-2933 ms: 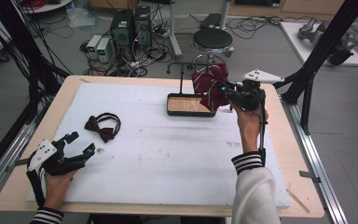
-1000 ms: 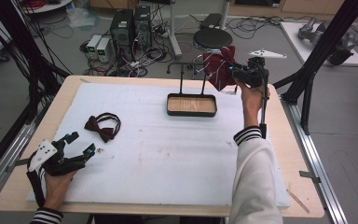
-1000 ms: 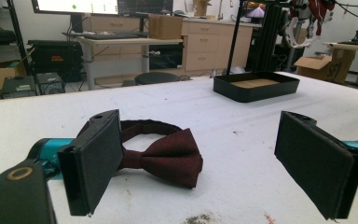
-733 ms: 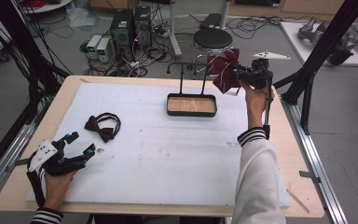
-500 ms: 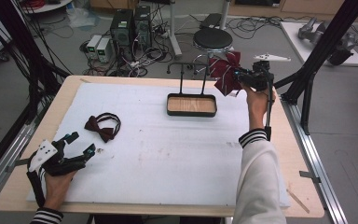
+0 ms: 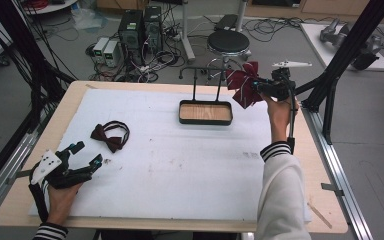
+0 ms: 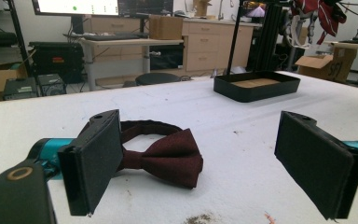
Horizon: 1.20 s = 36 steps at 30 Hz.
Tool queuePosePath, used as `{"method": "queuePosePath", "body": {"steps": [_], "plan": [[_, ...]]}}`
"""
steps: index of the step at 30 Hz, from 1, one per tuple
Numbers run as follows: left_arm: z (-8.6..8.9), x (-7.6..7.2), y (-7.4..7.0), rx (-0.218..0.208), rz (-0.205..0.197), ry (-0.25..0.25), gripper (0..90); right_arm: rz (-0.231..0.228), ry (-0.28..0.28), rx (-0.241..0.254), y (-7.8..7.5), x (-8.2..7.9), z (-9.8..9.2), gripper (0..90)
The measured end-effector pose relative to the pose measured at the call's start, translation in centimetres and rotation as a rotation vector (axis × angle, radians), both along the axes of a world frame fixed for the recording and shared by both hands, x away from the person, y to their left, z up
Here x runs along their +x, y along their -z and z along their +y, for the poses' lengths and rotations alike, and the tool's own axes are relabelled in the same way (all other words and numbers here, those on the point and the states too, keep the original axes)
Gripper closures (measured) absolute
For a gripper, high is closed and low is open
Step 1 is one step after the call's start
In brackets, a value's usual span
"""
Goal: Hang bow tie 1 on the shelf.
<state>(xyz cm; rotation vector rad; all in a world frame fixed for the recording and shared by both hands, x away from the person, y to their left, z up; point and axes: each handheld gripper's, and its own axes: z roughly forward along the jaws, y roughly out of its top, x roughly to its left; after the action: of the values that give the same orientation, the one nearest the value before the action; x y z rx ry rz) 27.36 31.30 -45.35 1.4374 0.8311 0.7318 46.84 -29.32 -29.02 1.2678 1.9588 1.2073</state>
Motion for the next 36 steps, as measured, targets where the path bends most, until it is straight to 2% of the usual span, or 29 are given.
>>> {"method": "queuePosePath", "body": {"steps": [5,11,12,13,18,23,27,33,35,36], "plan": [[0.0,0.0,0.0,0.003,-0.002,0.001,15.5,0.040,-0.012,-0.046,0.2,0.0,0.2,76.5],[0.0,0.0,0.0,0.001,-0.003,0.000,15.5,0.077,-0.025,-0.065,0.6,0.2,0.6,76.5],[0.0,0.0,0.0,0.003,-0.002,0.001,15.5,0.060,-0.027,-0.079,0.8,0.2,0.7,76.5],[0.0,0.0,0.0,0.001,-0.002,0.001,15.5,0.040,-0.026,-0.079,1.1,0.1,0.8,76.4],[0.0,0.0,0.0,0.003,-0.002,0.001,15.5,0.077,-0.025,-0.064,2.3,0.1,0.5,76.3],[0.0,0.0,0.0,0.004,-0.002,-0.001,15.5,0.054,-0.034,-0.065,2.3,0.2,0.9,76.2],[0.0,0.0,0.0,0.005,-0.002,0.000,15.5,0.077,-0.038,-0.066,2.6,0.4,1.1,75.9],[0.0,0.0,0.0,-0.002,-0.002,-0.001,15.5,0.080,-0.037,-0.073,2.8,0.6,1.4,74.7],[0.0,0.0,0.0,-0.002,-0.001,-0.001,15.5,0.090,-0.045,-0.061,2.9,0.7,1.4,71.8],[0.0,0.0,0.0,-0.002,-0.001,-0.001,15.5,0.095,-0.050,-0.054,3.0,0.7,1.4,66.5]]}}
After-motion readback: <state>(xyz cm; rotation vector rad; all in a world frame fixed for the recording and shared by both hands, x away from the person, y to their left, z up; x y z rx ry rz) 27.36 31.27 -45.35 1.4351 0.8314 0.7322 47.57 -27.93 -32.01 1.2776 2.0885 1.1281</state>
